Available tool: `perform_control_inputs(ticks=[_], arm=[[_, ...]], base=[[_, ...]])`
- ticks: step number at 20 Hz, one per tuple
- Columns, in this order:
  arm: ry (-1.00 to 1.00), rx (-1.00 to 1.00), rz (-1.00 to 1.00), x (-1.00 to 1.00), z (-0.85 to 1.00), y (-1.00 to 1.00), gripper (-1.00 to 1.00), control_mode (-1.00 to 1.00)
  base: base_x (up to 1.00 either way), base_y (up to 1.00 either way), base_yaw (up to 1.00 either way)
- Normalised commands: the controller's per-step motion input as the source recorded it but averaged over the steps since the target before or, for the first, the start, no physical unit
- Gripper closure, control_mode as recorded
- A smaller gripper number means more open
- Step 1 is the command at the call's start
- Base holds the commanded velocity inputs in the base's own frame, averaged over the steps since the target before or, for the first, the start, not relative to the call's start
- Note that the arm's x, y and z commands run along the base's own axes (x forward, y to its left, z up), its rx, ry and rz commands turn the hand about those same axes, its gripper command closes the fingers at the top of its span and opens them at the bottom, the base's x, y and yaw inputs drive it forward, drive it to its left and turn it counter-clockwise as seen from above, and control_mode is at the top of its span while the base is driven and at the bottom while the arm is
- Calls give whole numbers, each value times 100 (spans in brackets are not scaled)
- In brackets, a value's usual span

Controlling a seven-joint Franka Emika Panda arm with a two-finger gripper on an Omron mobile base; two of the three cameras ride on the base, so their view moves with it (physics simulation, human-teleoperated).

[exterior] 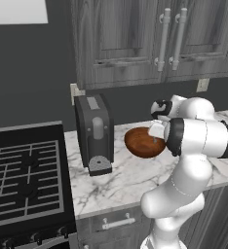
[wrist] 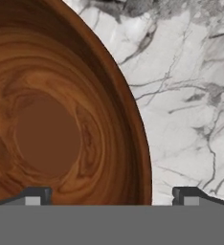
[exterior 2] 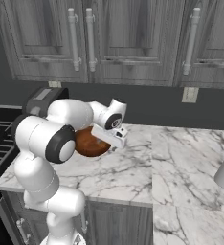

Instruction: Pick the cup and bowl from the counter and place them on the counter next to the sink.

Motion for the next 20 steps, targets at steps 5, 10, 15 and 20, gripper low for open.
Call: perform_control_inputs(ticks=[5, 10, 15, 20], arm=[[0, 0, 0, 0, 0, 0, -100, -100], [0, 0, 0, 0, 0, 0, 100, -100], [0, 0, 0, 0, 0, 0, 100, -100], [0, 0, 0, 0, 0, 0, 100, -100]], base=[[0, 0, 0], [0, 0, 0], [0, 0, 0], [0, 0, 0]])
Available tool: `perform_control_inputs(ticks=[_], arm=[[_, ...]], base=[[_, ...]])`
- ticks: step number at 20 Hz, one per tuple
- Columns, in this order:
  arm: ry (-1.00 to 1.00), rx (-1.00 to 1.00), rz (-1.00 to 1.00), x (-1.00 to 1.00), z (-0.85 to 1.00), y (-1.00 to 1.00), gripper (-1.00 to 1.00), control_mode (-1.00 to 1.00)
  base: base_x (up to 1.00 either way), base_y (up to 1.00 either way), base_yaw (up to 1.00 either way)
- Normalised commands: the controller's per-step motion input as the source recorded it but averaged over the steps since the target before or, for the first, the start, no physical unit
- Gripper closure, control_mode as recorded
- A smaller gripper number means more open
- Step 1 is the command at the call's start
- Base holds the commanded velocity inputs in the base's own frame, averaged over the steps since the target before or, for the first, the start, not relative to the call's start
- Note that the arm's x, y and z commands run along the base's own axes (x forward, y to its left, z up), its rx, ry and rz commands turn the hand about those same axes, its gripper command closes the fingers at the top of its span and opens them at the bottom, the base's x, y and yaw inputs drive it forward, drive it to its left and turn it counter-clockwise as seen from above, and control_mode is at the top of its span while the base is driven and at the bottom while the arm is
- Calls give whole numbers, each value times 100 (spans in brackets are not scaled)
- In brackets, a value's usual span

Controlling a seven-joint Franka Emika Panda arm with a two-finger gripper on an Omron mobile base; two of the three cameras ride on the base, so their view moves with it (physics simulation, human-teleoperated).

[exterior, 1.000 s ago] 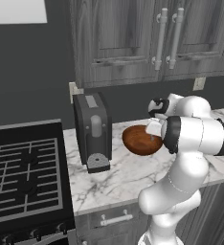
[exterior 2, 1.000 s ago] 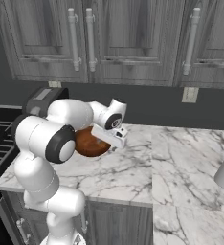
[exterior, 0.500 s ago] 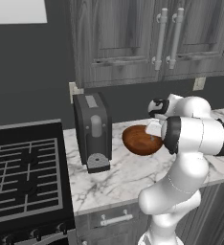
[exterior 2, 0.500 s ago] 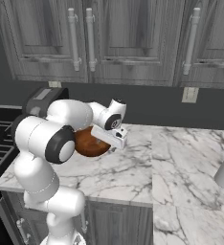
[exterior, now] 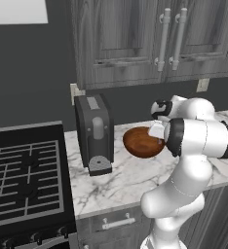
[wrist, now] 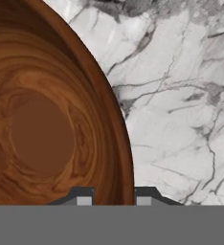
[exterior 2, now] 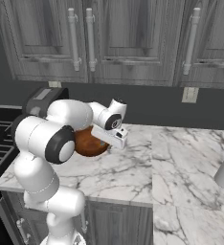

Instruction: Pick the cup and bowl from the counter and place them on the counter next to the sink.

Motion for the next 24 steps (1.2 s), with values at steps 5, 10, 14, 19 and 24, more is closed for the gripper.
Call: perform_control_inputs(ticks=[5, 10, 14, 19, 24], arm=[[-1, 1, 0, 0, 0, 0, 100, -100], [-7, 7, 0, -4, 0, -16, 100, -100], [-5, 6, 0, -15, 0, -13, 100, -100], [-6, 6, 0, -33, 0, -6, 100, -100], [-5, 3, 0, -40, 0, 0, 100, -100]], base=[[0, 0, 0], [0, 0, 0], [0, 0, 0], [0, 0, 0], [0, 0, 0]])
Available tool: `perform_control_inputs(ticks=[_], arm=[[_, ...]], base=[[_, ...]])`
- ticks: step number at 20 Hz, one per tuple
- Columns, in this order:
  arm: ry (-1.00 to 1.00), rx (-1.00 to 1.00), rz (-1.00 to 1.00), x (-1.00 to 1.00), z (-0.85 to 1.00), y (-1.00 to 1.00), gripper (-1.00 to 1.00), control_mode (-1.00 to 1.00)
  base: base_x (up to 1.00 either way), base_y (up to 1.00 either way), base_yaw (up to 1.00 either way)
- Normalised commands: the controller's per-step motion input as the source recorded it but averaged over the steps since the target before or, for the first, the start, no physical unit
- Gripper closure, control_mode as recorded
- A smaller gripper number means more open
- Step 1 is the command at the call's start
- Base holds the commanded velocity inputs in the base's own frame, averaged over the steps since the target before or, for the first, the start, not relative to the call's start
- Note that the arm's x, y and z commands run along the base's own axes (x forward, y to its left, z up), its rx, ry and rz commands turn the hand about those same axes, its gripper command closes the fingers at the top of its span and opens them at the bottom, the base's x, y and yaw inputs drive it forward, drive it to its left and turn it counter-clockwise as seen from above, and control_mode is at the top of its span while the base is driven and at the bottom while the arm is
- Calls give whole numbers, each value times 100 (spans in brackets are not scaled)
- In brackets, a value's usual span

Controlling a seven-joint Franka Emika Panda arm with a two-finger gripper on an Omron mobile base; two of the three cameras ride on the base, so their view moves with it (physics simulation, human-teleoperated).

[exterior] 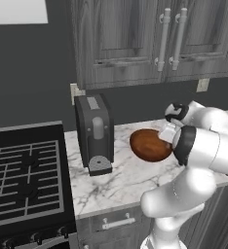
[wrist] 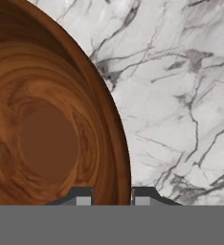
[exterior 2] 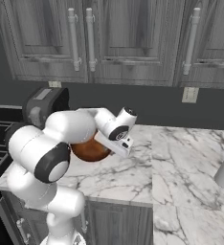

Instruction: Pick the cup and bowl from the counter and place them on the counter next to the sink.

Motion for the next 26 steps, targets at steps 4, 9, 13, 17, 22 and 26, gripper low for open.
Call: perform_control_inputs(ticks=[4, 9, 13, 17, 22, 26], arm=[[-1, 0, 0, -40, 13, 0, 100, -100], [0, 0, 0, -26, 52, 0, 100, -100], [0, 0, 0, -28, 60, 0, 100, -100], [-2, 0, 0, -42, 43, 0, 100, -100], [-5, 0, 0, -69, 14, 0, 100, -100], [-2, 0, 0, -60, 21, 0, 100, -100]], base=[[0, 0, 0], [0, 0, 0], [0, 0, 0], [0, 0, 0], [0, 0, 0], [0, 0, 0]])
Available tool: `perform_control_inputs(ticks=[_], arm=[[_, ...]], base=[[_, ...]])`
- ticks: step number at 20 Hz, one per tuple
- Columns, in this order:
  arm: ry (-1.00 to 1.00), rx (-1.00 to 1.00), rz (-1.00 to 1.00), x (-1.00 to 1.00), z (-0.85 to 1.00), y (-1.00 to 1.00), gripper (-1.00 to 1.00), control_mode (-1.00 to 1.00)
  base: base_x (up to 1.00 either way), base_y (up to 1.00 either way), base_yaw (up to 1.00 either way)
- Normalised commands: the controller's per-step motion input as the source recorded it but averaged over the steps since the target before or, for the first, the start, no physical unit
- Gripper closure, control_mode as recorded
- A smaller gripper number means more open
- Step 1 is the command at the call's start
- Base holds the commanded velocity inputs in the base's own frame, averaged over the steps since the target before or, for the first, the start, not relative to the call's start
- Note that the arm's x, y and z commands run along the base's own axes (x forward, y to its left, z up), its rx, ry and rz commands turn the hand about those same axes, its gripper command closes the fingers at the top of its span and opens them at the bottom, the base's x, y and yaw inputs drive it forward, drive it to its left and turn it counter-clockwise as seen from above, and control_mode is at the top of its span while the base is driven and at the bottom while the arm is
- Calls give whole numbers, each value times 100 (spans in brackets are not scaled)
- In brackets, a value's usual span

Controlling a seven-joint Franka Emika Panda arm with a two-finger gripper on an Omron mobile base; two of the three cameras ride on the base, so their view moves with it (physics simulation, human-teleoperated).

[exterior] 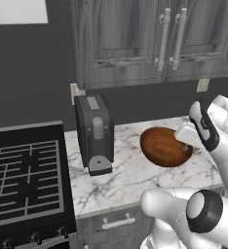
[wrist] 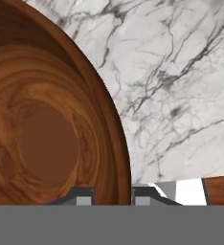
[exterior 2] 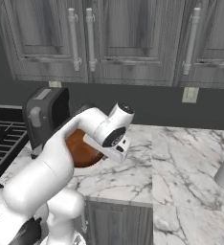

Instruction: Pick the cup and bowl from the counter and place them on the counter next to the sink.

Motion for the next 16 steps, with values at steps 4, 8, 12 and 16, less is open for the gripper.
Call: perform_control_inputs(ticks=[4, 8, 12, 16], arm=[[0, -1, 0, -42, 40, 0, 100, -100], [0, -4, 0, -45, 33, 4, 100, -100], [1, -7, 0, -35, 26, 13, 100, -100], [1, -11, 0, -31, 20, 19, 100, -100]], base=[[0, 0, 0], [0, 0, 0], [0, 0, 0], [0, 0, 0]])
